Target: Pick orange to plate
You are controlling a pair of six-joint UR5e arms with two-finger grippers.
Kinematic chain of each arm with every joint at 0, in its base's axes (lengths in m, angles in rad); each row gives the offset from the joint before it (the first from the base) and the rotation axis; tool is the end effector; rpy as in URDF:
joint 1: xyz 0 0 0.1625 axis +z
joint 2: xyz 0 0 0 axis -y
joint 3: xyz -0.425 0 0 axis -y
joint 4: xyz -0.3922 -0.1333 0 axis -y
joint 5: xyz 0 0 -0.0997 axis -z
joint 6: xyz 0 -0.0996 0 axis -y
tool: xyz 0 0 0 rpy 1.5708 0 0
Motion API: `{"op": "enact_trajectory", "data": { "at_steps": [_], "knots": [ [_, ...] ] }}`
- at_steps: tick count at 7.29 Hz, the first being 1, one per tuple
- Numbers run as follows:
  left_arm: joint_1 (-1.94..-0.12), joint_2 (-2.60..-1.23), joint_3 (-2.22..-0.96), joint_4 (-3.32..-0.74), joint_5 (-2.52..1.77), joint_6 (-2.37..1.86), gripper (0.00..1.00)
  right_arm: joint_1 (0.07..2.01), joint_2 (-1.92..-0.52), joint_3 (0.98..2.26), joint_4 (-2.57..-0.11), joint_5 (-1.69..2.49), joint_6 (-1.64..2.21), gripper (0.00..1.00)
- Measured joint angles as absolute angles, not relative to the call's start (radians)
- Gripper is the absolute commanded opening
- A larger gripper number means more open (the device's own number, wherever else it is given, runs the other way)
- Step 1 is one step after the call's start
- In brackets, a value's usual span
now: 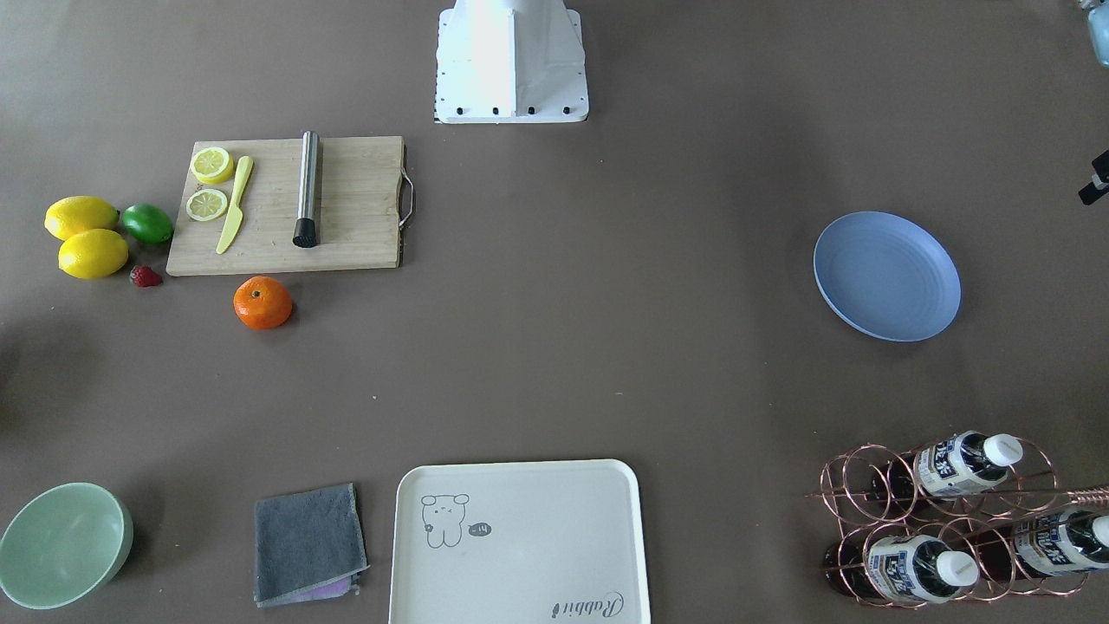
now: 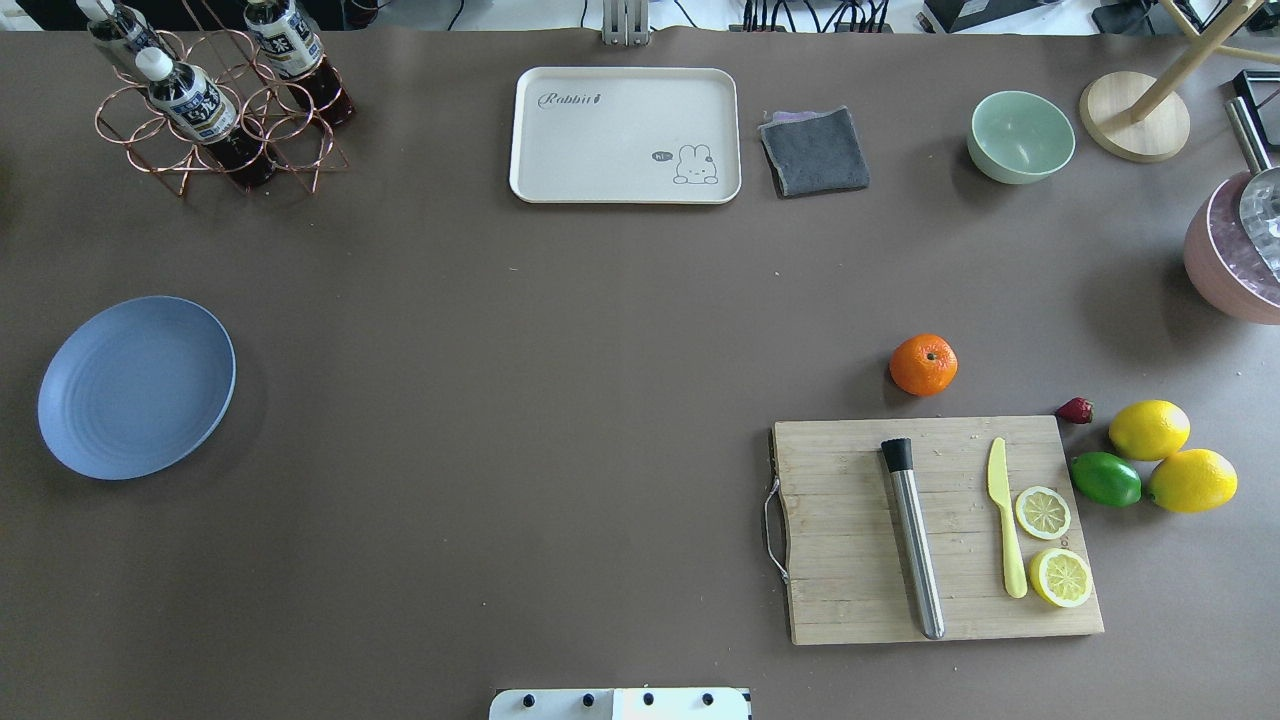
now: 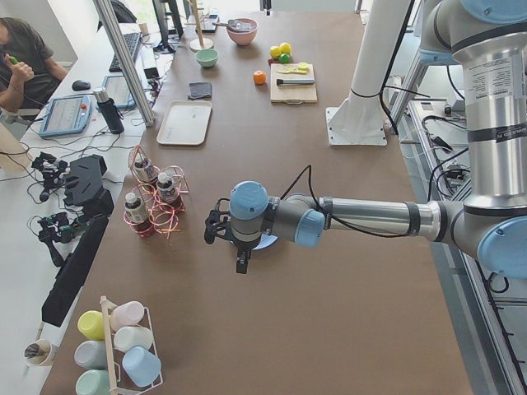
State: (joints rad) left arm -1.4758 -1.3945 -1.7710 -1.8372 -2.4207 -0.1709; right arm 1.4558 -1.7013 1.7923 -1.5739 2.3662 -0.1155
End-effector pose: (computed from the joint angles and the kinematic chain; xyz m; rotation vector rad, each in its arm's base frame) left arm -0.0172 -0.4355 0.6060 0.1582 0.8720 0.0525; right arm 0.0112 -0.4449 0.6089 0.0836 -0.7971 -0.2530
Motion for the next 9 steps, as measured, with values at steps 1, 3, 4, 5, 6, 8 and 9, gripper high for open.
{"op": "enact_trajectory", "data": {
  "at_steps": [1,3,4,5,6,8,9],
  "knots": [
    [-1.474,-1.397,-1.769,-1.846,-2.421,-0.171,0.97,1.456,-1.703,1.795,-1.574,2.382,-0.115,1.0],
    [-1.473,-1.396,-1.769,-1.854,-2.421,-0.17,0.97,1.456,-1.712,1.799,-1.574,2.405,-0.115,1.0],
    [-1.467,-1.394,-1.765,-1.862,-2.421,-0.17,0.97,1.456,-1.719,1.801,-1.574,2.419,-0.115,1.0],
    [-1.46,-1.391,-1.757,-1.876,-2.421,-0.169,0.97,1.456,-1.726,1.802,-1.574,2.436,-0.116,1.0],
    [-1.453,-1.388,-1.749,-1.893,-2.421,-0.17,0.97,1.456,-1.73,1.804,-1.574,2.451,-0.117,1.0],
    [-1.433,-1.386,-1.735,-1.929,-2.409,-0.22,0.97,1.456,-1.737,1.819,-1.573,2.46,-0.12,1.0],
    [-1.406,-1.386,-1.73,-1.971,-2.404,-0.285,0.97,1.456,-1.752,1.822,-1.542,2.46,-0.119,1.0]
  ]
}}
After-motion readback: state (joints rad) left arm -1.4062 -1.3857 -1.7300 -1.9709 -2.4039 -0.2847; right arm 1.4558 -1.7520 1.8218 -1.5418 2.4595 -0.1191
